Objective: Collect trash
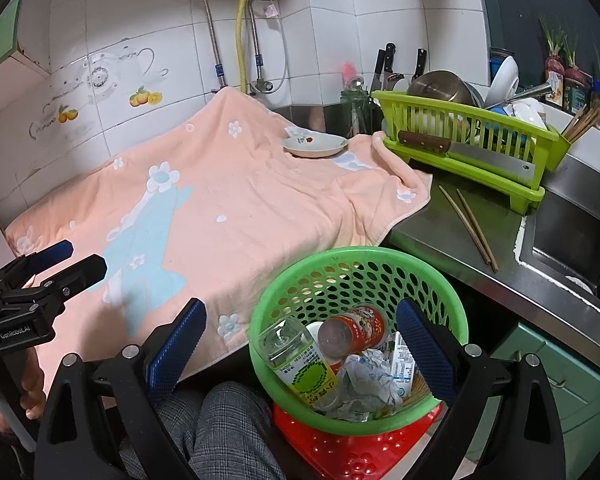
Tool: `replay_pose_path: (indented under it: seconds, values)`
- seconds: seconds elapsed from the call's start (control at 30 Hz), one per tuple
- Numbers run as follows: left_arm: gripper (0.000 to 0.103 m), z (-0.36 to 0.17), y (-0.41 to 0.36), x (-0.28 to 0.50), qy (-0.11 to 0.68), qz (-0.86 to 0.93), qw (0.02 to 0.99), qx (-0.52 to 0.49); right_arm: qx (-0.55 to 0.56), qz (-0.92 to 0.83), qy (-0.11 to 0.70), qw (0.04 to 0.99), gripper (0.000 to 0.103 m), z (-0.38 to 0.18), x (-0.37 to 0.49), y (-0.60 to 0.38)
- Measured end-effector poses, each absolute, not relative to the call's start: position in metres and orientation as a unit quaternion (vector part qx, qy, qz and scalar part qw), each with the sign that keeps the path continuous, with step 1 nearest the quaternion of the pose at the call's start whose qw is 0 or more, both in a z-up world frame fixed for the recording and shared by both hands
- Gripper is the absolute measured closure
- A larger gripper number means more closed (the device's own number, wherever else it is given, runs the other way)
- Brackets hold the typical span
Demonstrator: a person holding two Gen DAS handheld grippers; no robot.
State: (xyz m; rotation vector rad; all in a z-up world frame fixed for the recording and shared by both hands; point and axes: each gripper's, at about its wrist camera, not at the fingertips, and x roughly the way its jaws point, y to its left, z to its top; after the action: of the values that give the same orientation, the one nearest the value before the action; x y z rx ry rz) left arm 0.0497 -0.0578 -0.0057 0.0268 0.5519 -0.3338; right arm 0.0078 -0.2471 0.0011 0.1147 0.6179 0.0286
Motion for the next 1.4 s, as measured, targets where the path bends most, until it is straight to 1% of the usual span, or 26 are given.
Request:
replay_pose_path:
  seconds: [1.4]
  values:
    - [0.005, 0.001, -0.057, 0.037, 0.242, -0.169, 0.955, 0.012, 0.055, 0.01, 0.299, 0.953, 0.008, 0.003, 0.007, -0.245]
